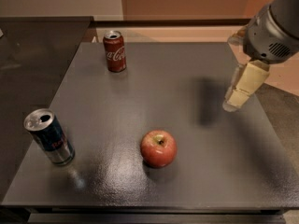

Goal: Knock coke can over

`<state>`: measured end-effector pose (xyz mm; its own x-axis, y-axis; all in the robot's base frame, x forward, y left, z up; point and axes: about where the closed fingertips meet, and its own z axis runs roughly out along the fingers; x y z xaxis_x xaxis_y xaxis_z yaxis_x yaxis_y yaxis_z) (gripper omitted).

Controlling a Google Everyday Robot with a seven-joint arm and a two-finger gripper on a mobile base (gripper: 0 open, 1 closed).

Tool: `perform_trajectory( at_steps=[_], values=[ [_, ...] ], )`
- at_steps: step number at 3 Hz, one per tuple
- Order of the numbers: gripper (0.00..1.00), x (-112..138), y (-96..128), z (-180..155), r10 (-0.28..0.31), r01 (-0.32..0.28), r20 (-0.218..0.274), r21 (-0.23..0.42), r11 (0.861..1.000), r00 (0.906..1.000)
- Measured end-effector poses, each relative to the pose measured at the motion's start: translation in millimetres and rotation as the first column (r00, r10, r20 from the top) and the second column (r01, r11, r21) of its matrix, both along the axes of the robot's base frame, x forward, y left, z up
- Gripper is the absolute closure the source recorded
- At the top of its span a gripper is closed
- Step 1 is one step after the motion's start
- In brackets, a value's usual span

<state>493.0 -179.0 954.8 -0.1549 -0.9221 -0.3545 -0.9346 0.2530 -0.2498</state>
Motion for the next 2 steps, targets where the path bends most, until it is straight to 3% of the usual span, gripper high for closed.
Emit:
perform_trajectory(
  at_steps=[1,2],
  values=[
    [0.0,19.5,11.3,-9.2,0.003,-0.004,0.024,0.041,0.999,0.9997],
    [0.0,53.4,41.5,-17.5,-0.022,0.013,0.079,0.116,0.993,0.9966]
  ],
)
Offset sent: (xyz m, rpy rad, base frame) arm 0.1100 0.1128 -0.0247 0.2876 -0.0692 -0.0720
